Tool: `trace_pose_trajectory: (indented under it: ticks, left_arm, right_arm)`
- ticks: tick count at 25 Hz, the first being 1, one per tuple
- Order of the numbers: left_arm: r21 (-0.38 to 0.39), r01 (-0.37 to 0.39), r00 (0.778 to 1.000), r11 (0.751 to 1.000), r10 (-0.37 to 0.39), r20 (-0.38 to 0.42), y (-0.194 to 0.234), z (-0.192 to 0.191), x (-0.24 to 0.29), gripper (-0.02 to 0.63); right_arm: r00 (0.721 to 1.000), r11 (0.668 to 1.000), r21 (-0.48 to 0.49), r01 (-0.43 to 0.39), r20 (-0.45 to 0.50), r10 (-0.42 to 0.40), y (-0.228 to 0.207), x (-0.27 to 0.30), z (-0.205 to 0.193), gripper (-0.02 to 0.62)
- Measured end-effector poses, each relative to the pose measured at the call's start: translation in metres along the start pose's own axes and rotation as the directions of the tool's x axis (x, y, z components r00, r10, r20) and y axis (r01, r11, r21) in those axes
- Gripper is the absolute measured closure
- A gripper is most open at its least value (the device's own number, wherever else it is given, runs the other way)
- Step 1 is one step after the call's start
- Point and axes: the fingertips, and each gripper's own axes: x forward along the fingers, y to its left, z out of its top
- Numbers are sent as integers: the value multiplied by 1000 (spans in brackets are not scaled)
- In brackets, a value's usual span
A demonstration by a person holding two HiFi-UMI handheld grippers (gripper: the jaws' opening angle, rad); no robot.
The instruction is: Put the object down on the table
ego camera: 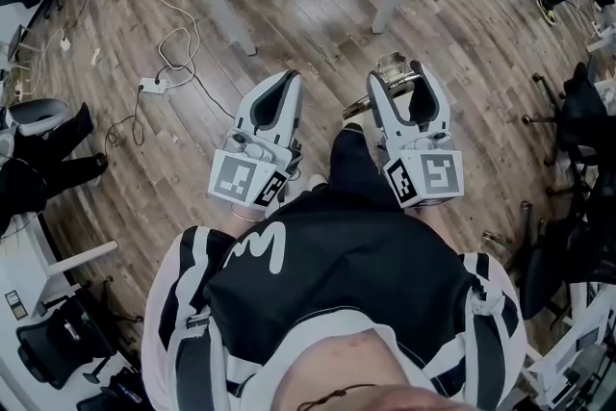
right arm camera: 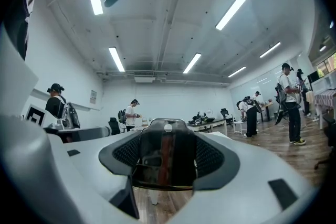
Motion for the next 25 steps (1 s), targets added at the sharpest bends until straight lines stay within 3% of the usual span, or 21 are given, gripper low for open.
trace_pose_trajectory:
  ticks: [9,25]
  left_arm:
    - [2,7,1000,1000,-7,2,29,-10,60,595]
    - [24,31,999,999,-31,12,95,-14,233,595]
  right_arm:
    - [1000,1000,-8,-14,11,14,-33,62,-3,293]
    - [1000,1000,-13,-23,15,23,-144,212,16,293]
